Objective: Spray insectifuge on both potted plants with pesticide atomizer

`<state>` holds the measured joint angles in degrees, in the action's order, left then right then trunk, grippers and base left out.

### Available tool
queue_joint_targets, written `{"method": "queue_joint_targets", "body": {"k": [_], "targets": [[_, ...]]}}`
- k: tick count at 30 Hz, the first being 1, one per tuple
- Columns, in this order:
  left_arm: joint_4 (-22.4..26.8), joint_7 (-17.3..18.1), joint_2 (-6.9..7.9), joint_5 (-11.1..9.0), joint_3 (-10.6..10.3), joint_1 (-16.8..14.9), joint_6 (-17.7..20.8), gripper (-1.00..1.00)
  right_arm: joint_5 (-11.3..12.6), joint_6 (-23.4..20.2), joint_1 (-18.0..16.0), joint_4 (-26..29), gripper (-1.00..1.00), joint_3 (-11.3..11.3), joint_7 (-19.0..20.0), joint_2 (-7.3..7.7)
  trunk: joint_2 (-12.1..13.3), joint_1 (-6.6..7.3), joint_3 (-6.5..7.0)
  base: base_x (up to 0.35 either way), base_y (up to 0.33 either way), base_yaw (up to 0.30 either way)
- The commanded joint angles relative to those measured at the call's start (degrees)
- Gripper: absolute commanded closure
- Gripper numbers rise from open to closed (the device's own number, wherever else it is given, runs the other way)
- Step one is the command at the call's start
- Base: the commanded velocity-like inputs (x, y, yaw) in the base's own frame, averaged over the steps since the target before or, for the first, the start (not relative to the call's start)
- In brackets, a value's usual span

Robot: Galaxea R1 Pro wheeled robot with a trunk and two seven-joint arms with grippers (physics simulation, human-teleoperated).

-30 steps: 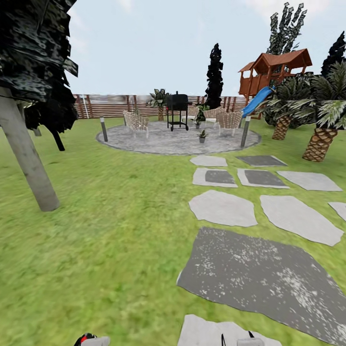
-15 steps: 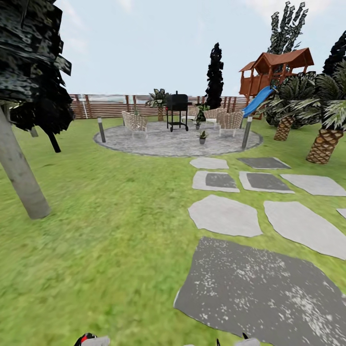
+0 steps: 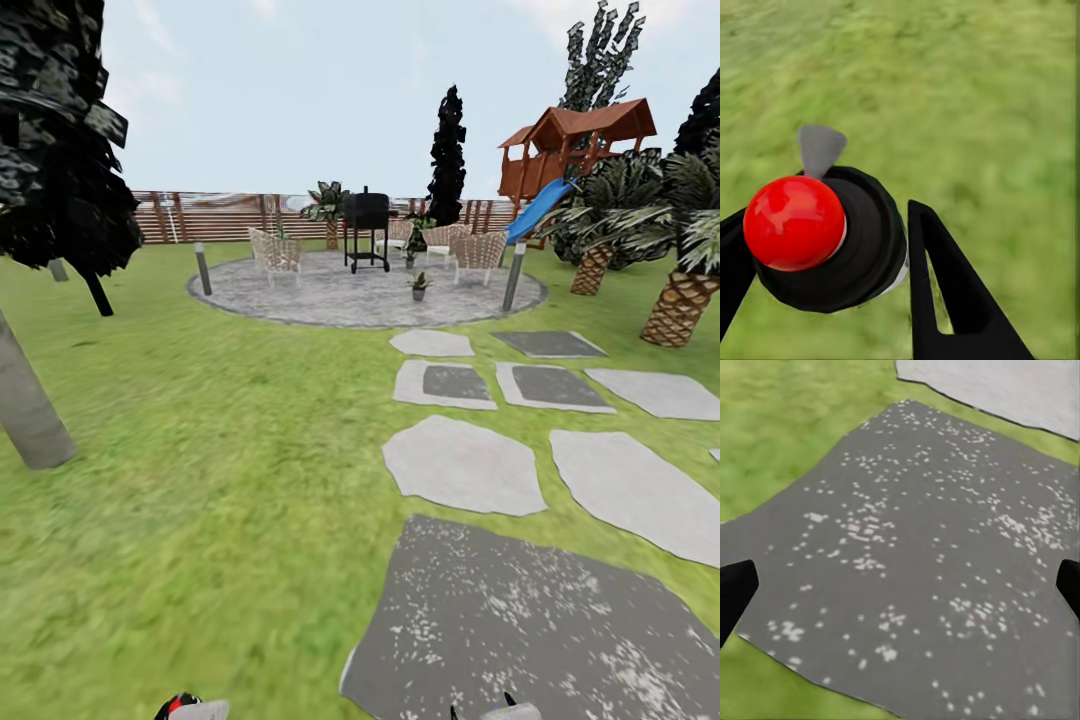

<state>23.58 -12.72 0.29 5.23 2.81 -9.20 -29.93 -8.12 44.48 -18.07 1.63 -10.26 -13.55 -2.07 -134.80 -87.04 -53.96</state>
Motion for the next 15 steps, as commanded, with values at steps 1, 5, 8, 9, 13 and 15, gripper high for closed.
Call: {"method": "queue_joint_targets", "body": {"k": [1, 5, 8, 9, 13, 15], "targets": [[-0.03, -0.29, -0.01, 0.57, 0.18, -0.03, -0.13, 1.00, -0.58, 0.01, -0.03, -0.05, -1.00, -0.11, -0.60, -0.02, -0.02, -0.02, -0.05, 0.326, -0.113, 0.000], [-0.03, -0.29, -0.02, 0.57, 0.18, -0.03, -0.13, 1.00, -0.58, 0.00, -0.03, -0.05, -1.00, -0.11, -0.60, -0.04, -0.02, -0.02, -0.05, 0.327, -0.111, 0.000], [-0.03, -0.29, -0.03, 0.57, 0.18, -0.03, -0.13, 1.00, -0.58, -0.01, -0.03, -0.05, -1.00, -0.11, -0.60, -0.04, -0.02, -0.02, -0.05, 0.327, -0.110, 0.000], [-0.03, -0.29, -0.03, 0.57, 0.18, -0.03, -0.13, 1.00, -0.58, -0.01, -0.03, -0.05, -1.00, -0.11, -0.60, -0.04, -0.02, -0.02, -0.05, 0.327, -0.110, 0.000], [-0.03, -0.29, -0.03, 0.57, 0.18, -0.03, -0.13, 1.00, -0.58, -0.01, -0.03, -0.05, -1.00, -0.11, -0.60, -0.04, -0.02, -0.02, -0.05, 0.327, -0.109, 0.000], [-0.03, -0.29, -0.03, 0.57, 0.18, -0.03, -0.13, 1.00, -0.58, -0.01, -0.03, -0.05, -1.00, -0.11, -0.60, -0.04, -0.02, -0.02, -0.05, 0.328, -0.109, 0.000]]}}
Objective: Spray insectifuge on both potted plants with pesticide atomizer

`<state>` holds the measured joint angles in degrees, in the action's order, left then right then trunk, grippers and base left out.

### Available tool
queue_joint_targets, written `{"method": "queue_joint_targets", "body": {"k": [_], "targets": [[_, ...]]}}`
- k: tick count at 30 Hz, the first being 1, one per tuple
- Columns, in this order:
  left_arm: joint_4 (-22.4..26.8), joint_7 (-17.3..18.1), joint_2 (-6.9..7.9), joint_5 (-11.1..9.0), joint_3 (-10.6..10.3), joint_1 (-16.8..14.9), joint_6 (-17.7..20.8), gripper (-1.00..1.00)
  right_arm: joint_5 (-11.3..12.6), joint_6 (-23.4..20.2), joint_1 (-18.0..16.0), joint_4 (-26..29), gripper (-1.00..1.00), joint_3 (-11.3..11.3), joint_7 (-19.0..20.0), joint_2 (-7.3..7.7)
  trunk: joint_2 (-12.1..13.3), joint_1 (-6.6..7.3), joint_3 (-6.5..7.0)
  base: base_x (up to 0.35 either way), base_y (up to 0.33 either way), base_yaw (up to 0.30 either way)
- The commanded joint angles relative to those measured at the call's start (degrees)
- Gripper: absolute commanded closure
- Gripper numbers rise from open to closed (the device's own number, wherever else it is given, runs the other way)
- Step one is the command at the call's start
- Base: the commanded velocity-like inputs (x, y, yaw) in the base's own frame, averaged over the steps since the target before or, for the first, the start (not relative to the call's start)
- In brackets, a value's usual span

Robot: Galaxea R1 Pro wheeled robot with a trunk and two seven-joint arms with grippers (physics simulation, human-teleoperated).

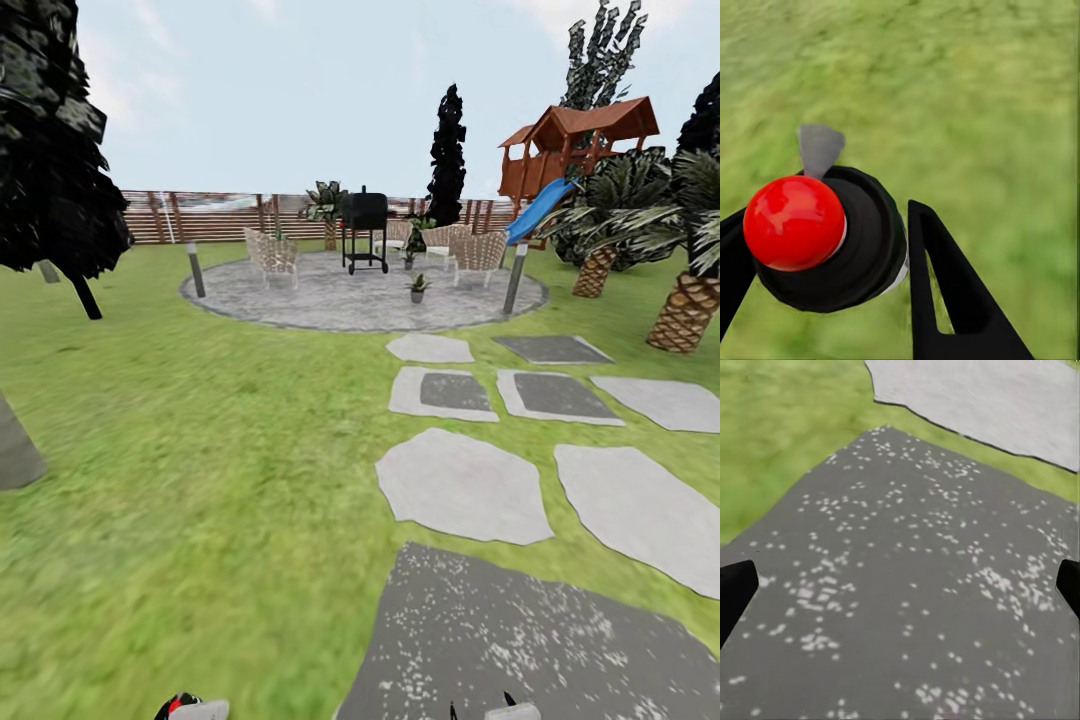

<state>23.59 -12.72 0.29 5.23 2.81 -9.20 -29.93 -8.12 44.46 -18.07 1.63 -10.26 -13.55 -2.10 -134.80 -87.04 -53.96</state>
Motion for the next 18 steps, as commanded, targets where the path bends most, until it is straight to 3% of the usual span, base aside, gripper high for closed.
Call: {"method": "queue_joint_targets", "body": {"k": [1, 18], "targets": [[-0.03, -0.29, -0.02, 0.57, 0.18, -0.03, -0.13, 1.00, -0.59, 0.01, -0.03, -0.05, -1.00, -0.11, -0.60, -0.01, -0.02, -0.02, -0.05, 0.327, -0.109, 0.000], [-0.03, -0.29, -0.02, 0.57, 0.18, -0.03, -0.13, 1.00, -0.59, 0.01, -0.03, -0.05, -1.00, -0.11, -0.60, -0.01, -0.02, -0.02, -0.05, 0.327, -0.109, 0.000]]}}
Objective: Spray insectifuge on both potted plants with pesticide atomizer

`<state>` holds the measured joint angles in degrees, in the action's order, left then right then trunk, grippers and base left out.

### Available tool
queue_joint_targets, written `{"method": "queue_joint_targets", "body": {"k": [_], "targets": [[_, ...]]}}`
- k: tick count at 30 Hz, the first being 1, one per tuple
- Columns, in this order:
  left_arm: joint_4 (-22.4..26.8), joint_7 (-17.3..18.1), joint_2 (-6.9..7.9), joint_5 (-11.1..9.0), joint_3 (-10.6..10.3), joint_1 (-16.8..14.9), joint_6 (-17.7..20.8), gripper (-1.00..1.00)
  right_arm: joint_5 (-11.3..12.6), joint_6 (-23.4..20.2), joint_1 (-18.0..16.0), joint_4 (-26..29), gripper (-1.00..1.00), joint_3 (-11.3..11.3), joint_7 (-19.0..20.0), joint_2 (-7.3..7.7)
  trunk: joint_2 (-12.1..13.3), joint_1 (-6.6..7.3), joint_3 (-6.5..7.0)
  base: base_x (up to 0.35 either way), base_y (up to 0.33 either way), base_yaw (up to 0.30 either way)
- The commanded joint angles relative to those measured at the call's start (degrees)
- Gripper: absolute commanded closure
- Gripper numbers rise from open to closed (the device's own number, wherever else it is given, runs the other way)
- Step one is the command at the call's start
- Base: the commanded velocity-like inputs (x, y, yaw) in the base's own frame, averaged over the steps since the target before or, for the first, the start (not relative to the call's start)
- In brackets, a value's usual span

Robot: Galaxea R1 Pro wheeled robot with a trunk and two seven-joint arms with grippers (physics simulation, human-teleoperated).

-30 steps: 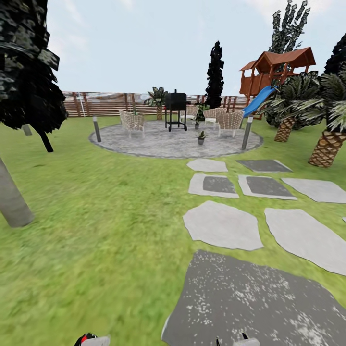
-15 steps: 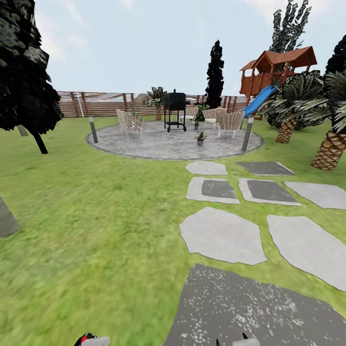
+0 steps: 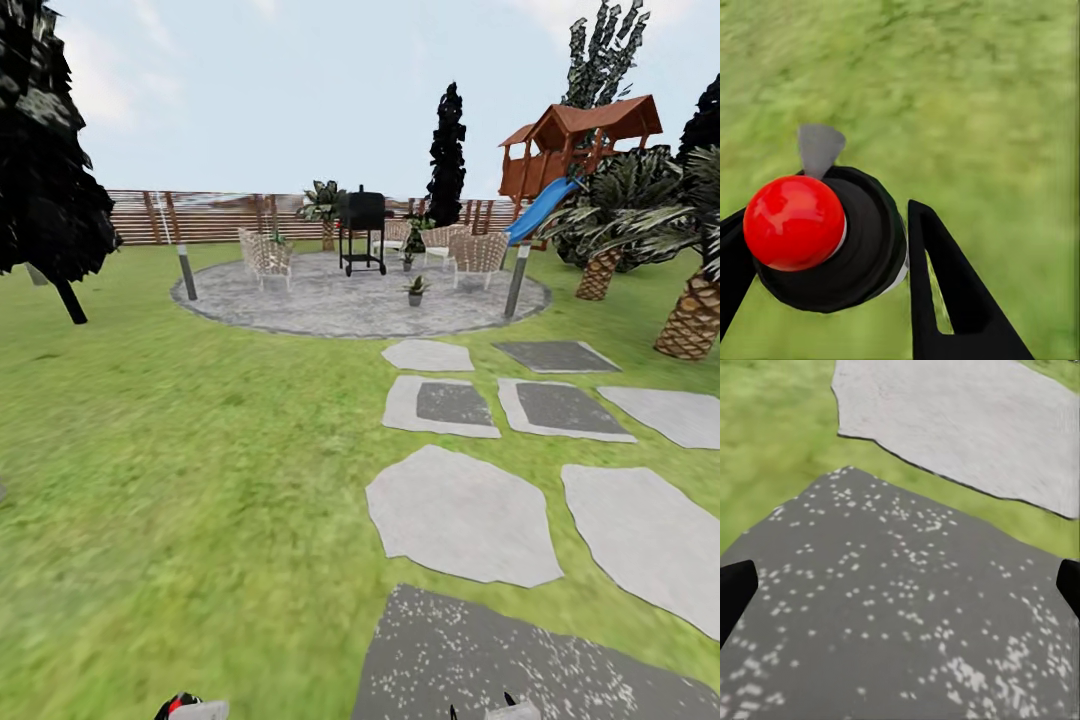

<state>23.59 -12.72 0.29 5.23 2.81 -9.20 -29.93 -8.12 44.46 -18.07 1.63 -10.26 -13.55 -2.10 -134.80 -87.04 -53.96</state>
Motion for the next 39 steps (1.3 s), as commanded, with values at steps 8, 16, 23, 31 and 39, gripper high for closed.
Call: {"method": "queue_joint_targets", "body": {"k": [8, 16, 23, 31, 39], "targets": [[-0.03, -0.29, -0.02, 0.57, 0.18, -0.03, -0.13, 1.00, -0.59, 0.01, -0.03, -0.05, -1.00, -0.11, -0.57, 0.02, -0.02, -0.02, -0.05, 0.327, -0.109, 0.000], [-0.03, -0.29, -0.02, 0.57, 0.18, -0.03, -0.13, 1.00, -0.67, 0.01, -0.03, -0.05, -1.00, -0.11, -0.51, 0.25, -0.02, -0.02, -0.05, 0.327, -0.109, 0.000], [-0.03, -0.29, -0.02, 0.57, 0.18, -0.03, -0.13, 1.00, -0.67, 0.01, -0.03, -0.05, -1.00, -0.11, -0.51, 0.25, -0.02, -0.02, -0.05, 0.327, -0.109, 0.000], [-0.03, -0.29, -0.02, 0.57, 0.09, -0.03, -0.13, 1.00, -0.67, 0.01, -0.03, -0.05, -1.00, -0.11, -0.51, 0.25, -0.02, -0.02, -0.05, 0.327, -0.116, 0.000], [-0.03, -0.29, -0.02, 0.57, 0.09, -0.03, -0.13, 1.00, -0.67, 0.01, -0.03, -0.05, -1.00, -0.11, -0.51, 0.25, -0.02, -0.02, -0.05, 0.327, -0.117, 0.000]]}}
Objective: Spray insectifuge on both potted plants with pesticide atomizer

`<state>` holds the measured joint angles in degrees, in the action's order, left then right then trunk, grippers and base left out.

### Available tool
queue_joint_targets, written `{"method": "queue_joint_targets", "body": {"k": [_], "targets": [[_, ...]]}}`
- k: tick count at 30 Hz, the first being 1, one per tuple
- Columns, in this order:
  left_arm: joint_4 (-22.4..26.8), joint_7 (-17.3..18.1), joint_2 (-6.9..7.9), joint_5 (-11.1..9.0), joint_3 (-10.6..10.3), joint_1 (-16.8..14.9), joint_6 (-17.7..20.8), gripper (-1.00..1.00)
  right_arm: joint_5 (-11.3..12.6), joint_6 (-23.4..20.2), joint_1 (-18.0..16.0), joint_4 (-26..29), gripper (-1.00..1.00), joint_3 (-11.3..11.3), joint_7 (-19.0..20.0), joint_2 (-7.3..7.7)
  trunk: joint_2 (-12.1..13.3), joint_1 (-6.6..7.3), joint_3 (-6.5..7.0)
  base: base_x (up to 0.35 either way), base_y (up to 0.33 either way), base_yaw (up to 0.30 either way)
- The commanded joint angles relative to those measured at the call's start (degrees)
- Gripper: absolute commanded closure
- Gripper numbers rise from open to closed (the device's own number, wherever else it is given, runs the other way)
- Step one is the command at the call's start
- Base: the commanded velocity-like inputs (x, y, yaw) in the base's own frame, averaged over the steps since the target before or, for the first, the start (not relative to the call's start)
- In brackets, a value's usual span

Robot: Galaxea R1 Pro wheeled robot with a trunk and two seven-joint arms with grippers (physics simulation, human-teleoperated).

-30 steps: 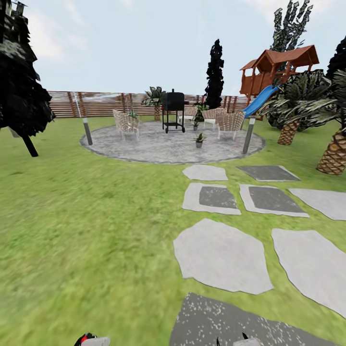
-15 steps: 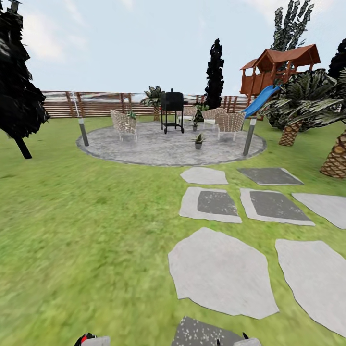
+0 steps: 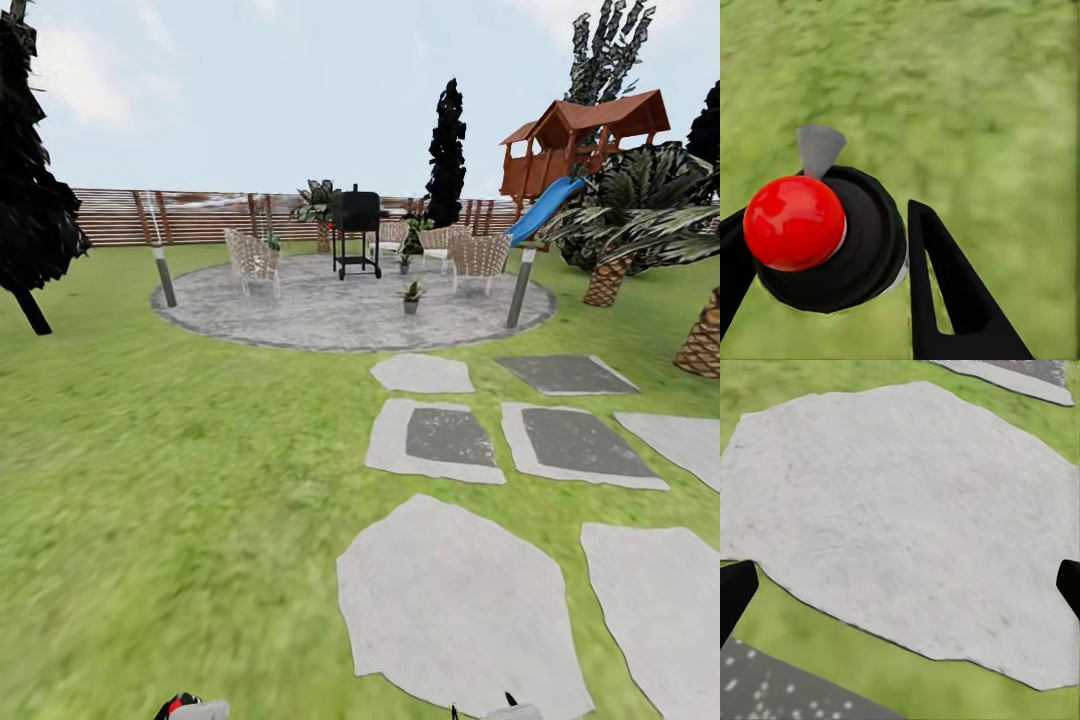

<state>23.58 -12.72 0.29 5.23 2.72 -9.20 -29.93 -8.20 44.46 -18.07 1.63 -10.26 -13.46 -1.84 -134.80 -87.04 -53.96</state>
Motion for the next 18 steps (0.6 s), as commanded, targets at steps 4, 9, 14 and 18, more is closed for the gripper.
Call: {"method": "queue_joint_targets", "body": {"k": [4, 9, 14, 18], "targets": [[-0.04, -0.29, -0.02, 0.57, 0.18, -0.03, -0.13, 1.00, -0.59, 0.01, -0.03, -0.05, -1.00, -0.12, -0.60, -0.02, -0.02, -0.02, -0.05, 0.327, -0.117, 0.000], [-0.04, -0.29, -0.02, 0.57, 0.18, -0.03, -0.13, 1.00, -0.59, 0.01, -0.03, -0.05, -1.00, -0.12, -0.60, -0.01, -0.02, -0.02, -0.05, 0.327, -0.117, 0.000], [-0.61, -0.29, -0.02, 0.57, 0.13, -0.03, -0.13, 1.00, -0.59, 0.01, -0.03, -0.05, -1.00, -0.12, -0.60, -0.07, -0.02, -0.02, -0.05, 0.327, -0.117, 0.000], [-0.78, -0.29, -0.02, 0.57, 0.10, -0.03, -0.13, 1.00, -0.59, 0.01, -0.03, -0.05, -1.00, -0.12, -0.60, -0.04, -0.02, -0.02, -0.05, 0.327, -0.117, 0.000]]}}
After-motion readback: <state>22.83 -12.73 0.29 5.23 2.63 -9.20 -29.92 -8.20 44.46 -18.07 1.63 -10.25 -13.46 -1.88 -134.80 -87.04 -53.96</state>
